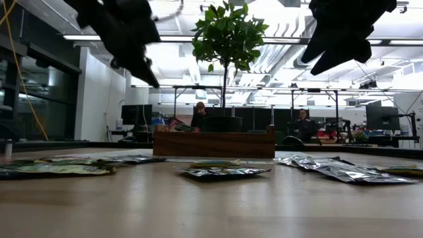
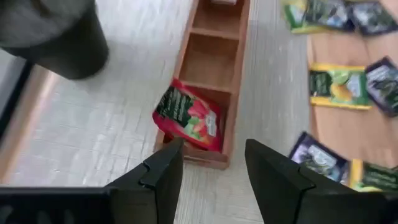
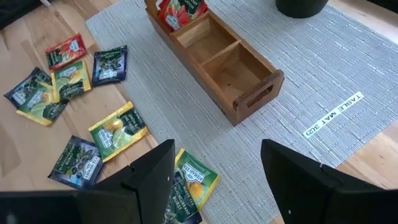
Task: Pick & Place Tea
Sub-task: Put the red tea bag into the left section of the wooden organizer
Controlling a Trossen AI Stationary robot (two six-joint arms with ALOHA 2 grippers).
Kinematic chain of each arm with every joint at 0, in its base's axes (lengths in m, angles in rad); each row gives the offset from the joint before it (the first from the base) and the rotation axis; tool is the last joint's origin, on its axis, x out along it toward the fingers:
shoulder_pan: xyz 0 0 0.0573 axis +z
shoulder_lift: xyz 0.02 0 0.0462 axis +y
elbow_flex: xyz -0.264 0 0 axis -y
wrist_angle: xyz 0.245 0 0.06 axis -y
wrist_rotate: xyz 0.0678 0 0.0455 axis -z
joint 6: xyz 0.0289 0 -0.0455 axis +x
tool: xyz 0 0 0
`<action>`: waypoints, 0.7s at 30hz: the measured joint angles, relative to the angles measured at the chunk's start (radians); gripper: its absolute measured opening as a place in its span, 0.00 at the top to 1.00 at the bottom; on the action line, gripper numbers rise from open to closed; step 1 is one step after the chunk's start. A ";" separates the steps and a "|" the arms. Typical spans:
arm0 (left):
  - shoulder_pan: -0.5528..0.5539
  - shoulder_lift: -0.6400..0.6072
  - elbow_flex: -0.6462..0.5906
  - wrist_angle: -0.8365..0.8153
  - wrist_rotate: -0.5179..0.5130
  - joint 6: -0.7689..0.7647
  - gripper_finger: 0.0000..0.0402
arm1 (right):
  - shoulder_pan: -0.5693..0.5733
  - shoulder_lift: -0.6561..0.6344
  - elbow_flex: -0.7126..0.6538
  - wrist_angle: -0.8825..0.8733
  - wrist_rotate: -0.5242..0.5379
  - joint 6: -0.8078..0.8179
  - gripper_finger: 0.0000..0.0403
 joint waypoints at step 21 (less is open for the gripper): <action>-0.513 -0.425 -0.183 -0.208 -0.495 -0.506 0.58 | 0.000 0.033 0.002 0.289 -0.086 -0.179 0.44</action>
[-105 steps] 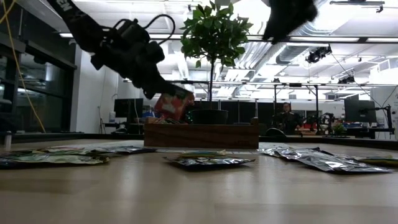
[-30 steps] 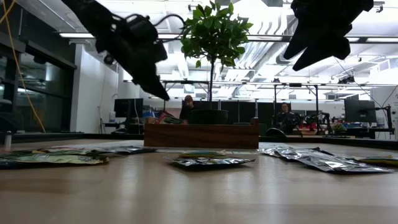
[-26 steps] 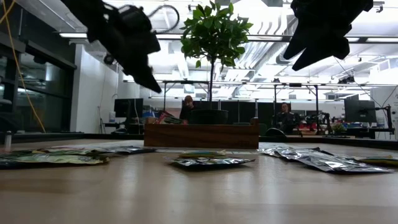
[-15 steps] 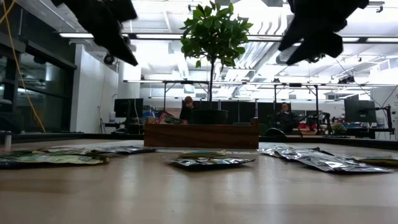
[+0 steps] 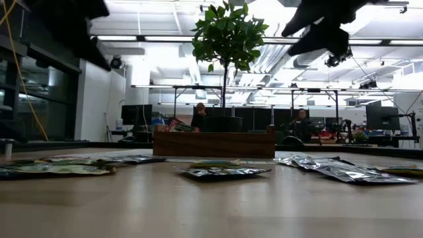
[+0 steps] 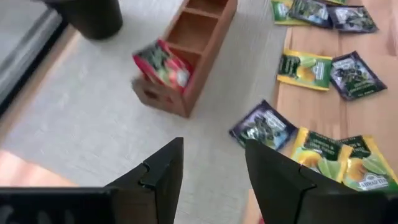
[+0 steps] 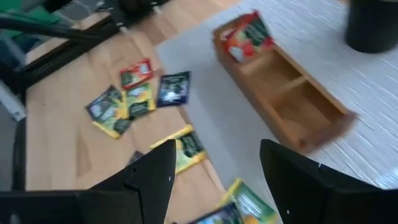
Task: Pick & Place Tea
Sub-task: Put the red tea bag into the left section of the wooden organizer
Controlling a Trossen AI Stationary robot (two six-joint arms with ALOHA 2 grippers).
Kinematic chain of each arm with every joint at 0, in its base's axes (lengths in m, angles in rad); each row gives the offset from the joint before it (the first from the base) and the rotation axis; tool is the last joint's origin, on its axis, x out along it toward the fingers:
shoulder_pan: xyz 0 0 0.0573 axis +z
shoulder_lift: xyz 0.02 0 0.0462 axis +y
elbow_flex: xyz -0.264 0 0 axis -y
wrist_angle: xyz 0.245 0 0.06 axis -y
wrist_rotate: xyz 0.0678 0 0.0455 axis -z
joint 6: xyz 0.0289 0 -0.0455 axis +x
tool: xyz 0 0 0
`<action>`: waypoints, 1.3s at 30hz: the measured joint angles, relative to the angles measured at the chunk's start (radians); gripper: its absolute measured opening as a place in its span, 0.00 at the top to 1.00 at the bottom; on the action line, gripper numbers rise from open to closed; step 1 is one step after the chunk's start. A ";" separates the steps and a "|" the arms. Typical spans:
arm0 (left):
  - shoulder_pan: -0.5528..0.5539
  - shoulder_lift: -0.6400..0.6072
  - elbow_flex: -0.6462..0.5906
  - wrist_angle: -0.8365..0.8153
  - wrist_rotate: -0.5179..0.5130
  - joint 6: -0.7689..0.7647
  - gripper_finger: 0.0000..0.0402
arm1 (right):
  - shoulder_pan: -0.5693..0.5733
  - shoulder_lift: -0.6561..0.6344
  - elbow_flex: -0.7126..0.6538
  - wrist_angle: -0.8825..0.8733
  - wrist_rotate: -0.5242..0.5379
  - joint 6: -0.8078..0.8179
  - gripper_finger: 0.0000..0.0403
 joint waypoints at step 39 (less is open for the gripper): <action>-0.670 -0.045 -0.212 -0.229 -0.343 -0.927 0.58 | -0.199 0.850 0.690 0.345 -0.368 -0.497 0.51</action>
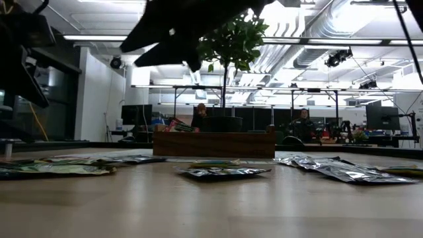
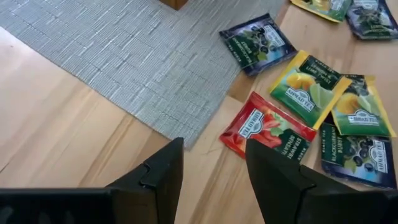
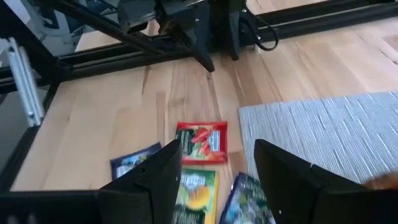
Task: Pick & Place Tea
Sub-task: Put the red tea bag into the left section of the wooden organizer
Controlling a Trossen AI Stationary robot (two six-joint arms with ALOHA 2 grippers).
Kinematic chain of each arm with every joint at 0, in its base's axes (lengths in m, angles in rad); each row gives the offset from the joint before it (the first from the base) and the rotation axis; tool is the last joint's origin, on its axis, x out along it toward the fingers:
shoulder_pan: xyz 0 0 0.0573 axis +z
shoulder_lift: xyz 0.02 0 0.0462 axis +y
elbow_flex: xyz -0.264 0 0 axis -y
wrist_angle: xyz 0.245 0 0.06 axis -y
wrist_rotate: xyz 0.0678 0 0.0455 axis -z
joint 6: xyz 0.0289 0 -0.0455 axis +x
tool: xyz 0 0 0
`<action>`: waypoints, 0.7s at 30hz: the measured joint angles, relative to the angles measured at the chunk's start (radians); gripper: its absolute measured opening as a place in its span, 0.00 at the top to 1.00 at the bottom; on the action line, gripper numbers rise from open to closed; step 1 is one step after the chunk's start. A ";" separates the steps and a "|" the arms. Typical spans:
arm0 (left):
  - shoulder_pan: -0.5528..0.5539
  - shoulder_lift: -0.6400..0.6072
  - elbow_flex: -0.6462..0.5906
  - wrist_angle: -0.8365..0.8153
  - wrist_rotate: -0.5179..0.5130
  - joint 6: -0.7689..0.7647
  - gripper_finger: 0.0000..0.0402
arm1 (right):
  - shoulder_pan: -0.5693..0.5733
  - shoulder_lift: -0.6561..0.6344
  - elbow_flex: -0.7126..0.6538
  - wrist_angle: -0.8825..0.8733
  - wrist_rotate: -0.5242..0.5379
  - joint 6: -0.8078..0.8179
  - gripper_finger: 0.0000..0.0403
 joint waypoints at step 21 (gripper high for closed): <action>-0.003 0.000 0.000 -0.010 -0.028 -0.039 0.58 | -0.032 0.293 0.214 0.059 -0.154 -0.039 0.82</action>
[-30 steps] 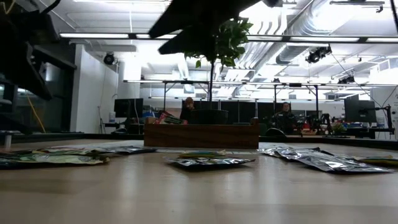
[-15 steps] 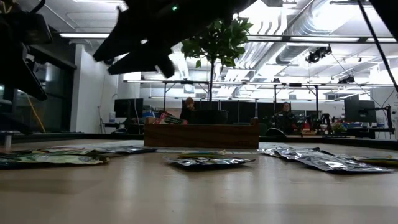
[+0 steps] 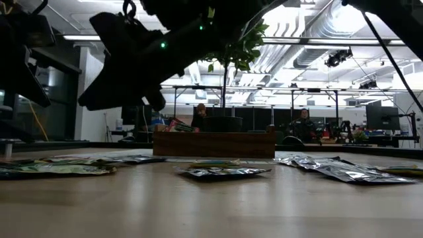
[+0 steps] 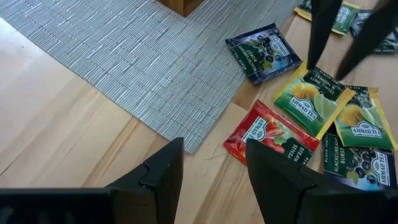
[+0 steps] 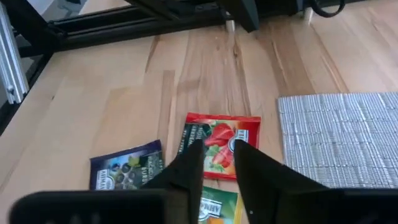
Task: Pick & Place Tea
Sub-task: Put the red tea bag into the left section of the wooden organizer
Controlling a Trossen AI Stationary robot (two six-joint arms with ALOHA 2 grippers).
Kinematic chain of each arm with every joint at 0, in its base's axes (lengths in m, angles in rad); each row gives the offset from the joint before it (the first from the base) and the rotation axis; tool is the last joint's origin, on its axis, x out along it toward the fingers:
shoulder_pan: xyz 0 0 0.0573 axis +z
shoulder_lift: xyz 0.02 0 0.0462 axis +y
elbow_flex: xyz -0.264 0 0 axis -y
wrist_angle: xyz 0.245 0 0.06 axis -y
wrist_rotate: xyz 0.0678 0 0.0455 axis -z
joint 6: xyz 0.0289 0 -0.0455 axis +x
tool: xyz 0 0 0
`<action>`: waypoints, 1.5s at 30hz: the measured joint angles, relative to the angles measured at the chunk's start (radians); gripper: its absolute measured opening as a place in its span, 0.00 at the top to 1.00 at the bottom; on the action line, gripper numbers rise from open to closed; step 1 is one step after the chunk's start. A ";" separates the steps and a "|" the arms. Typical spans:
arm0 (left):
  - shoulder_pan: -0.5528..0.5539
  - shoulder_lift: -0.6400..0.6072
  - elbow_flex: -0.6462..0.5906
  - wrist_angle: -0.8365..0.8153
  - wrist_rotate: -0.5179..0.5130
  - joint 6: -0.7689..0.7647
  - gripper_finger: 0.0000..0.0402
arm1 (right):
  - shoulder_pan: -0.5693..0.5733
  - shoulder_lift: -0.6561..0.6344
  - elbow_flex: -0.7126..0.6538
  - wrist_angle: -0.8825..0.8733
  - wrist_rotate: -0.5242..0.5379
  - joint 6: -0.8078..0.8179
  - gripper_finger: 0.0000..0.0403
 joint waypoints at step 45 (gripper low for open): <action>0.000 0.000 0.001 0.000 0.005 -0.019 0.58 | -0.027 0.272 0.409 -0.312 -0.024 -0.004 1.00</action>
